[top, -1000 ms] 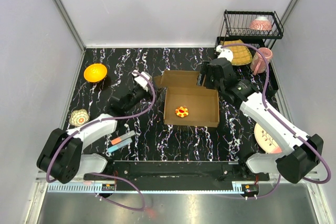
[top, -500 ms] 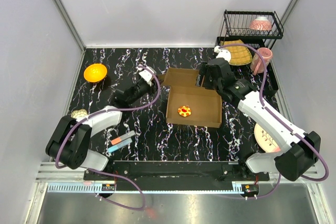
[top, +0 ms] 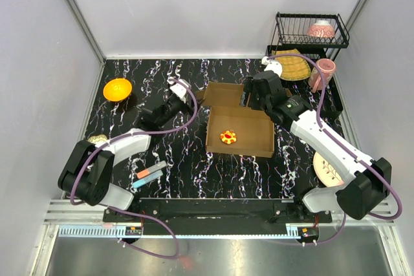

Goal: Fold the paper box

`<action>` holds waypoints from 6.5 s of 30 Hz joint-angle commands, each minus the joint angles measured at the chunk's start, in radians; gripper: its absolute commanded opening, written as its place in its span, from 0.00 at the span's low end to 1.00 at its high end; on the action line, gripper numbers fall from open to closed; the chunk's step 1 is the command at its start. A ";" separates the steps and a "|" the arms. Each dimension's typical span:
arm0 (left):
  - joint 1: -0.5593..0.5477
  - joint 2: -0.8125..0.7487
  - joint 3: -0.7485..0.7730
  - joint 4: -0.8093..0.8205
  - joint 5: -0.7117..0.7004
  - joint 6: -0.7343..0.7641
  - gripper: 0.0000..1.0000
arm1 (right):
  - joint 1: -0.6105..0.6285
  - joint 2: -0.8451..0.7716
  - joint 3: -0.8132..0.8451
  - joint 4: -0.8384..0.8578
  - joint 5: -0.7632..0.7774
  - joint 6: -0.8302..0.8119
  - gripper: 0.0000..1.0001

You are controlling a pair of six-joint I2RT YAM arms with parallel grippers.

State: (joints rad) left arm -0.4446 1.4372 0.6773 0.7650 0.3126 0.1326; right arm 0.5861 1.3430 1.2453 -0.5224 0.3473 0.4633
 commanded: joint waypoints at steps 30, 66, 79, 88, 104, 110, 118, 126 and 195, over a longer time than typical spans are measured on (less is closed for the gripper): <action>0.006 -0.066 0.062 -0.087 0.134 0.056 0.00 | -0.005 -0.039 0.135 -0.086 -0.028 -0.037 0.76; 0.055 -0.143 0.171 -0.542 0.163 0.150 0.00 | -0.195 -0.406 -0.690 0.870 0.087 -0.578 0.91; 0.063 -0.156 0.165 -0.558 0.160 0.157 0.00 | -0.285 -0.203 -0.658 1.039 -0.139 -0.565 0.87; 0.064 -0.162 0.162 -0.561 0.140 0.165 0.00 | -0.292 -0.191 -0.647 1.024 -0.148 -0.551 0.42; 0.078 -0.097 0.234 -0.608 0.020 0.111 0.00 | -0.289 -0.357 -0.639 0.837 -0.326 -0.350 0.05; 0.087 -0.058 0.313 -0.716 -0.023 0.212 0.00 | -0.289 -0.397 -0.646 0.835 -0.233 -0.336 0.28; 0.106 0.023 0.429 -0.834 0.037 0.297 0.00 | -0.289 -0.380 -0.705 0.950 -0.180 -0.428 0.50; 0.126 0.089 0.470 -0.837 0.118 0.263 0.00 | -0.290 -0.222 -0.650 1.021 -0.258 -0.491 0.51; -0.135 -0.087 0.143 -0.555 -0.374 -0.688 0.00 | -0.212 -0.171 -0.478 0.497 -0.235 0.079 0.00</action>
State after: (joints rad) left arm -0.5495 1.3682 0.8627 0.1848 -0.0463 -0.4492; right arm 0.3553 1.1645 0.7918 0.0849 0.1738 0.3668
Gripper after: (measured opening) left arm 0.012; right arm 0.021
